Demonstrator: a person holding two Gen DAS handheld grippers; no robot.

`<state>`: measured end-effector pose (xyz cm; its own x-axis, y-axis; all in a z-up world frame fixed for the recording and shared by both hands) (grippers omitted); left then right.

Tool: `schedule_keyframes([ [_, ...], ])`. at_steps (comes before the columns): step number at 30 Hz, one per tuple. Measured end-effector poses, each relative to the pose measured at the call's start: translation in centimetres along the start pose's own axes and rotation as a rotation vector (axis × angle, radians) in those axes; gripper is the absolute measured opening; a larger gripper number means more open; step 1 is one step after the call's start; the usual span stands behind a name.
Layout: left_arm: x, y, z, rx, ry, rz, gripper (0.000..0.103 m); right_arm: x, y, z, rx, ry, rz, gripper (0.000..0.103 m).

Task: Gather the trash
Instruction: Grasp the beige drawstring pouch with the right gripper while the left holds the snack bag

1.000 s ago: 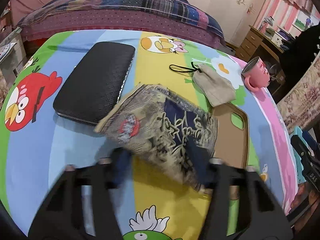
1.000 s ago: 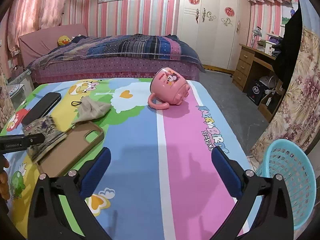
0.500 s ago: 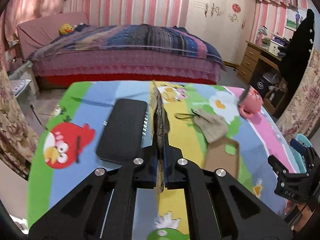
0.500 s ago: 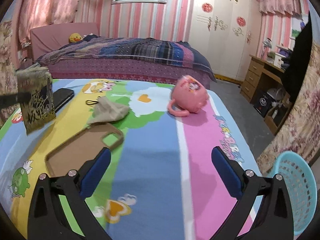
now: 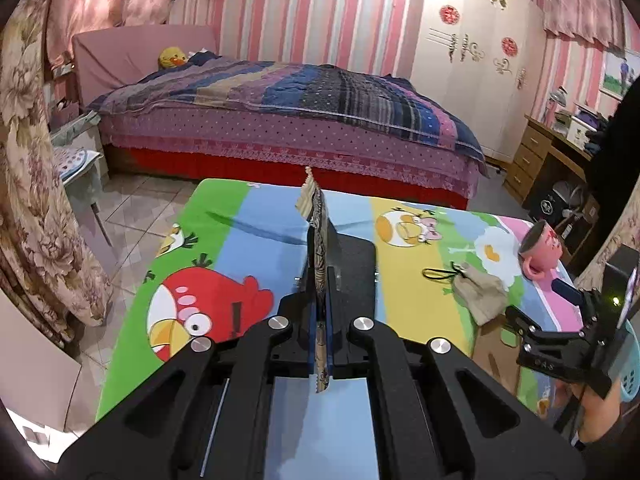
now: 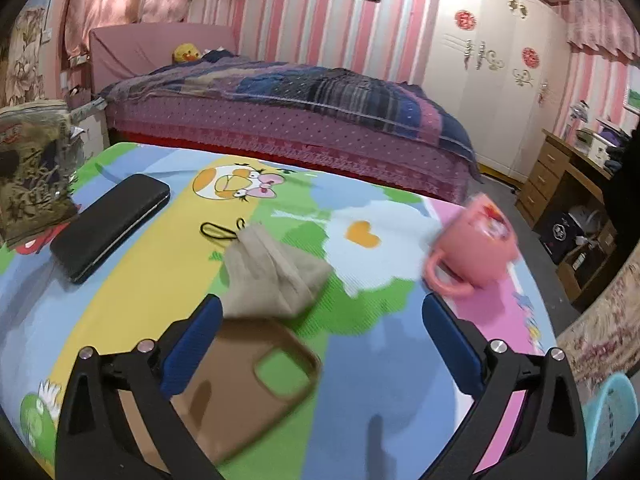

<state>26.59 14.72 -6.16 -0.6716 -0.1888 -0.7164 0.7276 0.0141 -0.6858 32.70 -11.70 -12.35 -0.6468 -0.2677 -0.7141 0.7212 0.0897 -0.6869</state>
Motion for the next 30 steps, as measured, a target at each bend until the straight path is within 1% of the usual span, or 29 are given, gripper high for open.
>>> schedule_keyframes([
  [2, 0.0, 0.3, -0.7, -0.012, -0.013, -0.006, 0.002, -0.6, 1.2, -0.5, -0.012, -0.005, -0.022, 0.095],
  [4, 0.0, 0.5, -0.9, -0.017, -0.019, -0.009, 0.002, -0.7, 2.2, -0.7, -0.025, -0.008, -0.049, 0.086],
  [5, 0.0, 0.4, -1.0, -0.023, -0.016, -0.006, 0.002, -0.7, 3.0, -1.0, -0.04, -0.01, -0.077, 0.083],
  [7, -0.1, 0.4, -0.9, -0.028, -0.006, -0.003, 0.002, -0.6, 3.7, -1.5, -0.066, -0.015, -0.102, 0.067],
  [8, -0.1, 0.3, -0.8, -0.027, -0.005, -0.002, 0.002, -0.5, 4.1, -1.9, -0.078, -0.024, -0.114, 0.062],
  [9, -0.1, 0.3, -0.8, -0.024, -0.007, -0.001, 0.002, -0.4, 4.4, -2.4, -0.088, -0.041, -0.126, 0.053],
  [11, -0.2, 0.2, -0.8, -0.015, -0.013, 0.001, 0.002, -0.4, 4.5, -3.0, -0.091, -0.069, -0.126, 0.045],
  [12, -0.2, 0.2, -0.7, -0.015, -0.014, 0.001, 0.002, -0.4, 4.5, -3.3, -0.095, -0.084, -0.123, 0.038],
  [13, -0.2, 0.1, -0.7, -0.014, -0.015, 0.001, 0.002, -0.5, 4.4, -3.5, -0.096, -0.09, -0.118, 0.032],
  [15, -0.2, 0.0, -0.6, -0.013, -0.017, 0.003, 0.002, -0.8, 3.6, -3.4, -0.076, -0.096, -0.084, 0.026],
  [18, -0.4, -0.4, -0.3, -0.02, -0.007, 0.015, 0.002, -1.0, 1.5, -2.9, -0.062, -0.081, -0.017, 0.025],
  [21, -0.6, -0.9, 0.7, -0.004, 0.007, 0.027, 0.002, -0.8, -1.1, -1.7, -0.039, -0.07, 0.031, 0.025],
  [25, -0.4, -1.5, 2.9, 0.028, 0.042, 0.037, 0.002, 0.1, -4.4, 0.7, -0.011, -0.043, 0.053, 0.025],
  [30, 0.1, -2.3, 6.8, 0.083, 0.099, 0.041, 0.002, 2.5, -8.3, 4.8, 0.047, 0.007, 0.052, 0.025],
])
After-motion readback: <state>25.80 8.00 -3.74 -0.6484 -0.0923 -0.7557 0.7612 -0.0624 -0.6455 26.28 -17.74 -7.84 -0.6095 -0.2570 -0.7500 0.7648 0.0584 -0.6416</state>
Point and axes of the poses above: each gripper's, at about its wrist camera, not at the fingertips, and y roughly the way its jaws point, z to its right, x to its underside, the point moved 9 cm from there along y, roughly the way its jaws point, and after that the axes turned 6 degrees about -z, right-handed, at the moved point
